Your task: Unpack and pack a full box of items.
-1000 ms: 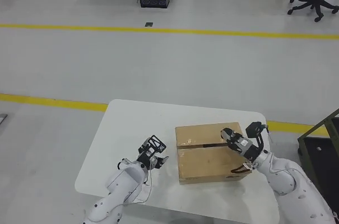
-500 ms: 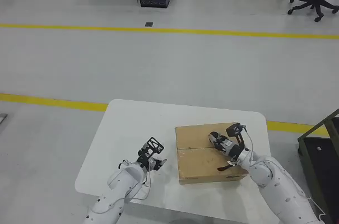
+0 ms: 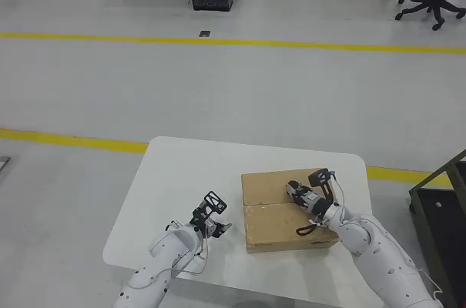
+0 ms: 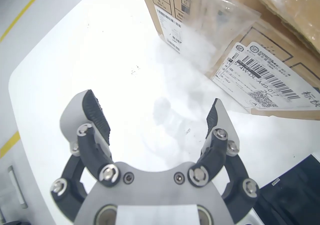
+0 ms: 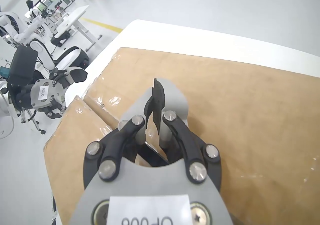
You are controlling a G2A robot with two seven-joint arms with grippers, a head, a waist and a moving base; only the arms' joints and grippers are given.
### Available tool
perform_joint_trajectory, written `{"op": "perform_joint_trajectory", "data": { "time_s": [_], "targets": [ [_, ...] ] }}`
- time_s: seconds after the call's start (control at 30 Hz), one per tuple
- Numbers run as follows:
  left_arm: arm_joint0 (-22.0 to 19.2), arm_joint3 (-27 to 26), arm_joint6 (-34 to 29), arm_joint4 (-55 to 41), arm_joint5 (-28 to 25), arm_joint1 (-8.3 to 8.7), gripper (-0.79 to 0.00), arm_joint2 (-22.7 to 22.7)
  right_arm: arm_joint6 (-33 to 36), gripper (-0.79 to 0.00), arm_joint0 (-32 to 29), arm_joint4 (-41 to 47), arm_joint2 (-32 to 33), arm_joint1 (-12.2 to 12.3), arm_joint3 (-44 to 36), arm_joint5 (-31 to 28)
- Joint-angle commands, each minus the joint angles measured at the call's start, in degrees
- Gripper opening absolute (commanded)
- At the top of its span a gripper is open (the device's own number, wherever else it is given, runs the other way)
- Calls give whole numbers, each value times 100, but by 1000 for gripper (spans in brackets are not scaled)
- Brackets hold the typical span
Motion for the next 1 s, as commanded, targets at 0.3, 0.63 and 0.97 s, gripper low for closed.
{"op": "perform_joint_trajectory", "data": {
  "time_s": [0.3, 0.63, 0.97],
  "targets": [
    [-40, 320, 239, -183, -52, -32, 0, 55, 37, -785, -78, 27, 66, -17, -45, 8],
    [-534, 1444, 960, -681, -100, -234, 0, 458, 94, -785, -115, 41, -12, -66, -112, -1],
    [-977, 2203, 1703, -1038, -193, -415, 0, 705, 122, -785, -63, 25, -17, -99, -24, -35]
  ]
}}
